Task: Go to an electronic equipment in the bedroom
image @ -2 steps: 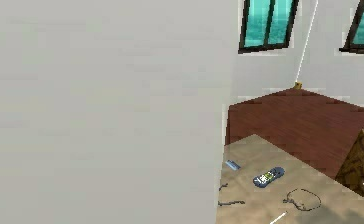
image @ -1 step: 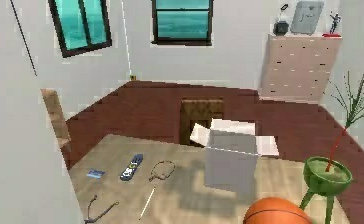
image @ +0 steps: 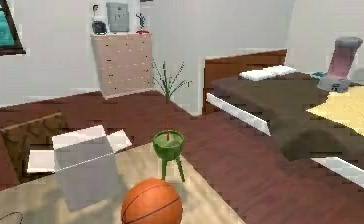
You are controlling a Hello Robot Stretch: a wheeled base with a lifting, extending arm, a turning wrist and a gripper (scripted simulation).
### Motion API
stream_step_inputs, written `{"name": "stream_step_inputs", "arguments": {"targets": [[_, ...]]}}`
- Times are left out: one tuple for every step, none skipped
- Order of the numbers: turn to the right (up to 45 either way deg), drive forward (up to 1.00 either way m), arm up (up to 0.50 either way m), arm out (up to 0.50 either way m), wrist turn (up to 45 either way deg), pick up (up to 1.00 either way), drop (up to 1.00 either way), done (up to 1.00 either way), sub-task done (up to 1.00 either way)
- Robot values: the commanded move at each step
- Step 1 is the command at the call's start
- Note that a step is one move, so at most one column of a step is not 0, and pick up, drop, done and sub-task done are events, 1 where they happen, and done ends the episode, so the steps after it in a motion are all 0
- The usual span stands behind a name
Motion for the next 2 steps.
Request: {"name": "stream_step_inputs", "arguments": {"targets": [[45.0, 0.0, 0.0, 0.0, 0.0, 0.0, 0.0, 0.0, 0.0], [0.0, 0.6, 0.0, 0.0, 0.0, 0.0, 0.0, 0.0, 0.0]]}}
